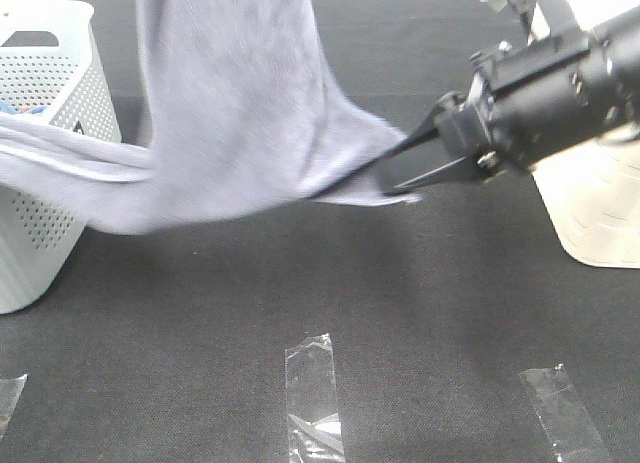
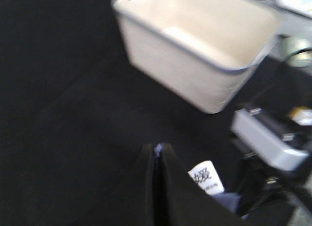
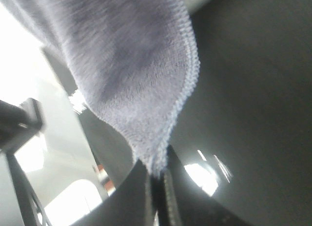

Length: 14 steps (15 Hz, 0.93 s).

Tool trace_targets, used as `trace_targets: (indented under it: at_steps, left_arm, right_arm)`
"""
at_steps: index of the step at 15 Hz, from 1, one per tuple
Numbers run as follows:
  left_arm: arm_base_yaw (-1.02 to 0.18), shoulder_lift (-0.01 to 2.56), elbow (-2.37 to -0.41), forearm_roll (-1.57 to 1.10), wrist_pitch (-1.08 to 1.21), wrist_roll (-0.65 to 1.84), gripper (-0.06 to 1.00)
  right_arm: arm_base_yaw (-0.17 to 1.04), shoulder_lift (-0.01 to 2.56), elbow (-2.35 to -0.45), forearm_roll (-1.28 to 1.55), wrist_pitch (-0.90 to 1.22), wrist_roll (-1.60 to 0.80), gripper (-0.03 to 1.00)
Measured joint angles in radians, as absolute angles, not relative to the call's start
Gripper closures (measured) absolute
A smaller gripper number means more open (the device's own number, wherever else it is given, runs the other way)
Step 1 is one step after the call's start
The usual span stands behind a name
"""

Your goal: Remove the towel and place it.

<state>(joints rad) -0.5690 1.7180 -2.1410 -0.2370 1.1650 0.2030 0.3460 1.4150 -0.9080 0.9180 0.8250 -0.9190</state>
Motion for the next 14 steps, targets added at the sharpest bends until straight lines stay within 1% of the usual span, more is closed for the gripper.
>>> trace_targets:
  at_steps: [3, 5, 7, 8, 9, 10, 12, 14]
  left_arm:
    - [-0.569, 1.825, -2.141, -0.074, 1.21, 0.064, 0.94]
    - [-0.568, 1.909, -2.141, -0.022, 1.209, 0.017, 0.94]
    - [-0.564, 1.988, -2.141, 0.0, 1.127, 0.0, 0.94]
    - [-0.56, 2.02, -2.141, 0.0, 1.054, 0.0, 0.94]
    - [-0.549, 2.065, -2.141, 0.0, 0.91, 0.0, 0.94]
    - [-0.539, 2.082, -2.141, 0.006, 0.794, -0.005, 0.94]
    - [-0.51, 2.09, -2.141, 0.027, 0.55, 0.0, 0.94]
    - [-0.466, 2.084, -2.141, 0.045, 0.302, 0.0, 0.94]
  right_arm:
    - [0.346, 1.415, -1.052, 0.54, 0.833, -0.503, 0.97]
    - [0.346, 1.415, -1.156, 0.34, 0.835, -0.322, 0.97]
    - [0.346, 1.424, -1.266, 0.127, 0.836, -0.148, 0.97]
    - [0.346, 1.442, -1.324, 0.014, 0.836, -0.071, 0.97]
    - [0.346, 1.481, -1.403, -0.137, 0.835, 0.029, 0.97]
    - [0.346, 1.514, -1.452, -0.226, 0.817, 0.074, 0.97]
    - [0.346, 1.578, -1.553, -0.371, 0.701, 0.112, 0.97]
    - [0.346, 1.635, -1.664, -0.475, 0.523, 0.118, 0.97]
